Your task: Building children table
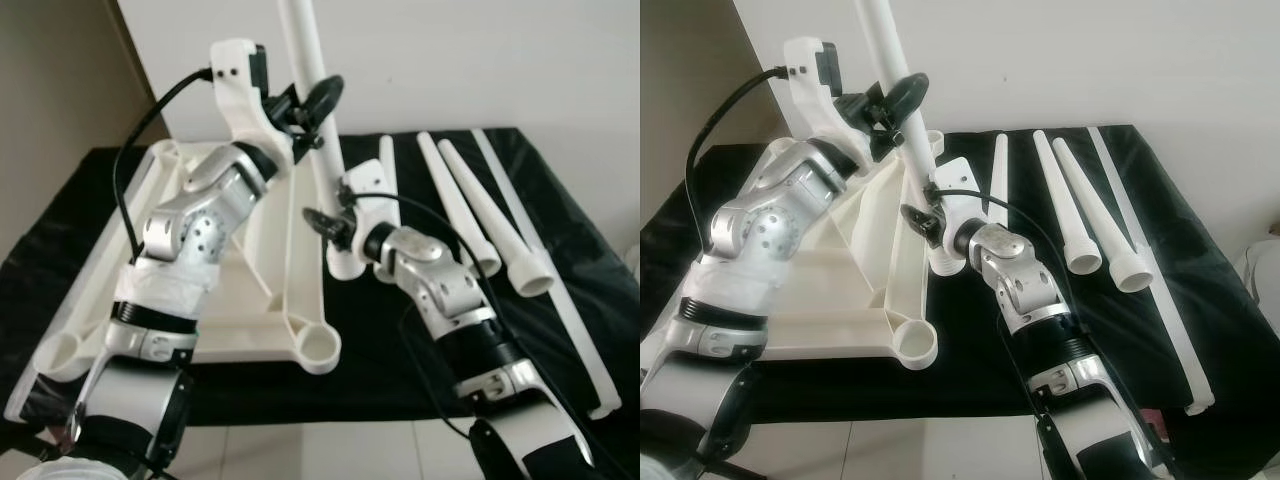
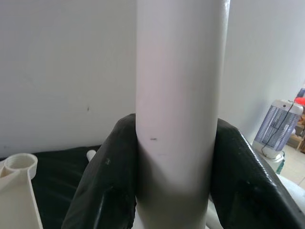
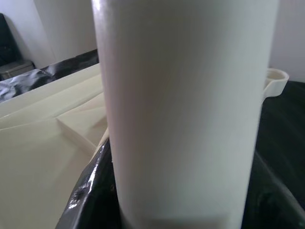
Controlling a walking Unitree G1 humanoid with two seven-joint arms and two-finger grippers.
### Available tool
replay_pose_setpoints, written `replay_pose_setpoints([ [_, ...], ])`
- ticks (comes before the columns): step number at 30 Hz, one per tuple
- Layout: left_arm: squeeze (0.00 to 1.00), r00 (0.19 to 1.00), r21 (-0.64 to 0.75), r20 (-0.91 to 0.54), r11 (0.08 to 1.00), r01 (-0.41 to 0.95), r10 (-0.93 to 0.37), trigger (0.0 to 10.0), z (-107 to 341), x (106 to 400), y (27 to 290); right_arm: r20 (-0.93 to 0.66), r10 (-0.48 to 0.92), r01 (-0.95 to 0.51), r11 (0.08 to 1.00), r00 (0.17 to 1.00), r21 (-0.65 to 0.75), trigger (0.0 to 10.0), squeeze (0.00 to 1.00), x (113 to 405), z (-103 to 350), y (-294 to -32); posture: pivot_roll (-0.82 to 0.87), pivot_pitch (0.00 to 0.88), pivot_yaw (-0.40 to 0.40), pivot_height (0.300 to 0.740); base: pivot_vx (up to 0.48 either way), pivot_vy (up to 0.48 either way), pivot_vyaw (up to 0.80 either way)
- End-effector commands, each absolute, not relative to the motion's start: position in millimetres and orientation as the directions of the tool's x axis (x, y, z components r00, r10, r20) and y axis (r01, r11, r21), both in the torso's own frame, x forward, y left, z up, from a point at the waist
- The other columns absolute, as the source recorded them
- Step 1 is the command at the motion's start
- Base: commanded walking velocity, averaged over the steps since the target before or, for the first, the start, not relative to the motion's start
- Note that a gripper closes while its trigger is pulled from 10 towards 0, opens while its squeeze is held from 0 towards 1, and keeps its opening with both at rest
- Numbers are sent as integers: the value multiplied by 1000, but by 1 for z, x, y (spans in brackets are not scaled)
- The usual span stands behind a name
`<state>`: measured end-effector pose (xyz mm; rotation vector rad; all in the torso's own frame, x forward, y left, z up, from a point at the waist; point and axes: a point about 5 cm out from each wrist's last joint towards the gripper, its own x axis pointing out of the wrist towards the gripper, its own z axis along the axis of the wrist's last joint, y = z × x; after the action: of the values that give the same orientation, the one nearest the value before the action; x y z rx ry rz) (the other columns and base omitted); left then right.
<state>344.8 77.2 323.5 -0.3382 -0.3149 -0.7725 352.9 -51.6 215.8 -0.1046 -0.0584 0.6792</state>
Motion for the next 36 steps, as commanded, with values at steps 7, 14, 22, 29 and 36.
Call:
replay_pose_setpoints([
  [7,1000,300,-12,445,329,944,-844,10000,328,316,60,57,572,-568,820,819,-69,10000,0,355,221,-61,-78,25,67,740,0,0,0],
  [14,1000,352,-47,436,369,928,-828,10000,326,322,60,83,571,-566,821,817,-82,10000,0,355,225,-62,-84,32,76,740,0,0,0],
  [22,1000,363,-78,432,367,927,-825,10000,323,326,60,83,564,-558,826,822,-79,10000,0,355,226,-64,-85,35,78,740,0,0,0],
  [29,0,408,-52,429,429,902,-806,10000,325,334,64,58,560,-553,827,827,-102,10000,0,356,228,-67,-96,42,75,740,0,0,0],
  [36,1000,410,-88,462,419,904,-786,10000,323,331,66,45,573,-562,814,818,-143,10000,0,357,234,-69,-94,47,64,740,0,0,0],
])
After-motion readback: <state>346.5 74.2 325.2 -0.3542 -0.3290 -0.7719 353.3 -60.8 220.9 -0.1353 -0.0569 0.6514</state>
